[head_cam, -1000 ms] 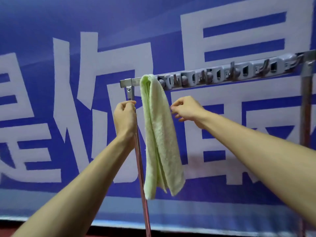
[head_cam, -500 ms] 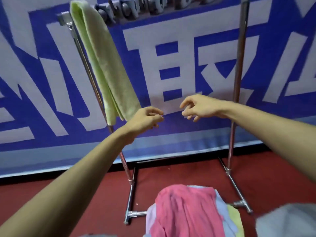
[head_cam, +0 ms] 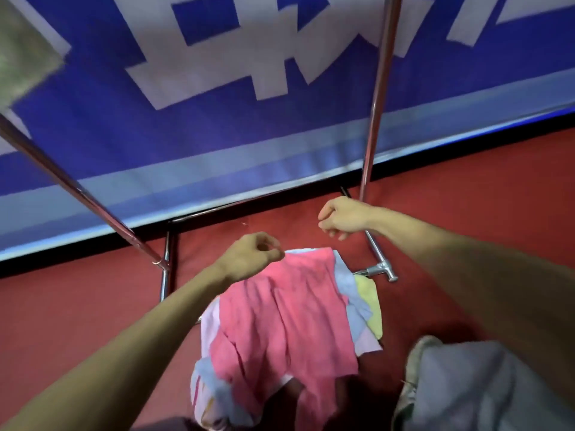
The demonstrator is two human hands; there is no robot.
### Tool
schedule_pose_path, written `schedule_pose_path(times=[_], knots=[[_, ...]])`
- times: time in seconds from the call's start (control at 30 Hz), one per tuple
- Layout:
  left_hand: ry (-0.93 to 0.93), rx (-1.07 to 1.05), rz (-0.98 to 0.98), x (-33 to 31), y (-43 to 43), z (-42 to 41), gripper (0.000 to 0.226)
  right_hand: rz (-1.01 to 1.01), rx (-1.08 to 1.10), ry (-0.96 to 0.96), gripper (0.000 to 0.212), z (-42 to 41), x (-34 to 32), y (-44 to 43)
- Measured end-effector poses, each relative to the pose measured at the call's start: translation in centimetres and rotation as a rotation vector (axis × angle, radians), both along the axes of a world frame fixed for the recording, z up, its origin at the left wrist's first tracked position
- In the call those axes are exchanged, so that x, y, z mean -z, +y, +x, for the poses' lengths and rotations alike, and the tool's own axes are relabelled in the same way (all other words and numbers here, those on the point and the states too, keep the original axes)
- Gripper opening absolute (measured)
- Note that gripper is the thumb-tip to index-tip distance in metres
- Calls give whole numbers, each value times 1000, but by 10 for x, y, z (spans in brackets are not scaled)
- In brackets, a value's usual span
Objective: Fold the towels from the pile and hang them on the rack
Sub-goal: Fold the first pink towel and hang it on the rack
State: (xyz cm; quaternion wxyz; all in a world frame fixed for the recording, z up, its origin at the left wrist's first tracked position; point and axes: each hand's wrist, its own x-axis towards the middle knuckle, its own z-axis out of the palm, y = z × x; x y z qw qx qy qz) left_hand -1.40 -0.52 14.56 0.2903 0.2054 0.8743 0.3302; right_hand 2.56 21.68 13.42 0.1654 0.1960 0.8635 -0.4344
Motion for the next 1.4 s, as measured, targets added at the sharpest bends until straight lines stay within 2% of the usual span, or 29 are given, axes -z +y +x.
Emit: schedule_pose_path(times=[0.23,0.37,0.47,0.67,0.77,0.9,1.03,1.2,1.3,1.4], knots=[[-66,126,-147,90,23,-3,20,46,103,-209,29,11,130,10],[-223,60,-103,133,17,-12,21,133,97,-306,28,19,191,8],[-258,52,-99,157,11,-14,23,273,83,-332,29,29,221,1],[-297,82,-105,173,8,-9,18,211,129,-352,29,37,248,-14],[-302,100,-99,168,8,-7,16,203,110,-343,39,36,245,-16],[-292,98,-98,152,6,-6,17,242,77,-297,32,34,218,-17],[-285,131,-105,121,4,-7,20,136,-29,-191,45,32,175,-15],[-213,156,-50,56,6,-14,21,-95,54,-60,22,24,113,-23],[-121,167,-7,16,-1,-14,19,-103,-24,-58,12,16,73,-34],[-78,201,-3,-15,-16,-8,17,-55,-111,-31,17,13,37,-45]])
